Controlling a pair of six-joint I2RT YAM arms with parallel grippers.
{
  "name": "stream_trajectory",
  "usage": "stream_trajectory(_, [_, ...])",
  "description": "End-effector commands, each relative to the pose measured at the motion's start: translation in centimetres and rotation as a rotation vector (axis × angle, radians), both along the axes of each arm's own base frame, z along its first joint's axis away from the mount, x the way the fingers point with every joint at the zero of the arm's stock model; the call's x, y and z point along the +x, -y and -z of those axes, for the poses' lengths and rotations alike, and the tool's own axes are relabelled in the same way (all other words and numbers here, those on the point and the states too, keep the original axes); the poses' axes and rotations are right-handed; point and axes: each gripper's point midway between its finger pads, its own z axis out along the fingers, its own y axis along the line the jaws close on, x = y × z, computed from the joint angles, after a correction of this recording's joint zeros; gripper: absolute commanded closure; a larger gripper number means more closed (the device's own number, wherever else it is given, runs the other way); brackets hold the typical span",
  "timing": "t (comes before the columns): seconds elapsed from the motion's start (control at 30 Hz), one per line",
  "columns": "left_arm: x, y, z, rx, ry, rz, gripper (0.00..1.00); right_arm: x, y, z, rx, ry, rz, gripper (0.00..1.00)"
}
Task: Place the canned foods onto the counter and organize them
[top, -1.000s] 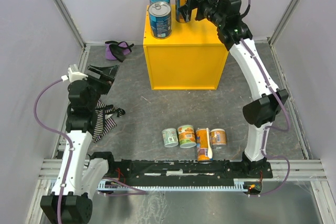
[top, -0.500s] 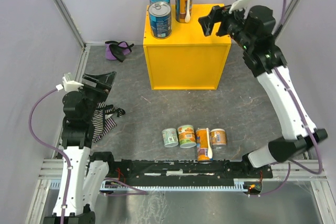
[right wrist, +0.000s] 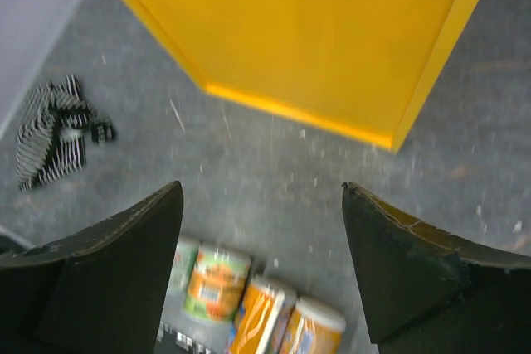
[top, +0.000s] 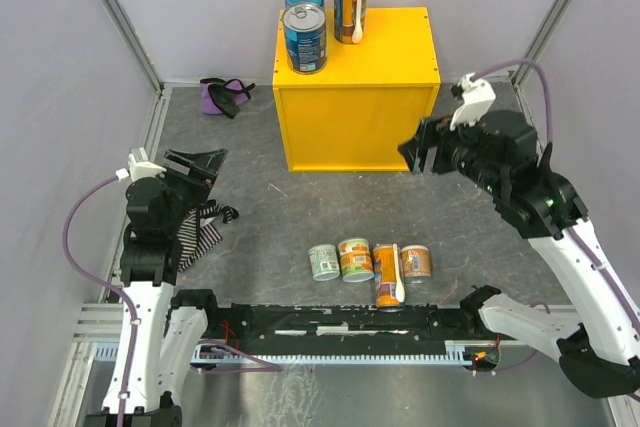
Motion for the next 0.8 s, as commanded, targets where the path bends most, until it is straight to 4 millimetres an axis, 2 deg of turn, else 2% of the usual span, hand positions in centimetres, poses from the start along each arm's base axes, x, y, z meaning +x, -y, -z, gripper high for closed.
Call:
stream_trajectory(0.0, [-0.5,0.5,-0.1,-0.033,0.012,0.024,0.21,-3.0,0.6,4.7,-0.001,-0.155,0.044,0.17])
stream_trajectory(0.13, [-0.9,0.7,0.5,-0.042,0.008,0.029,0.21,-4.9,0.0,8.7,-0.006,-0.264,0.043,0.17])
stream_trajectory(0.27, [-1.0,0.7,1.2,-0.038,0.001,0.03,0.21,-6.3,-0.6,13.6,-0.007,-0.386,0.052,0.17])
stream_trajectory(0.47, [-1.1,0.8,1.0,-0.048,0.004,0.038,0.21,-8.5,-1.2,19.2,-0.044,-0.535,0.081,0.16])
stream_trajectory(0.77, [-0.9,1.0,1.1,-0.061,0.008,0.047,0.21,-10.1,-2.1,23.2,-0.11,-0.627,0.097,0.16])
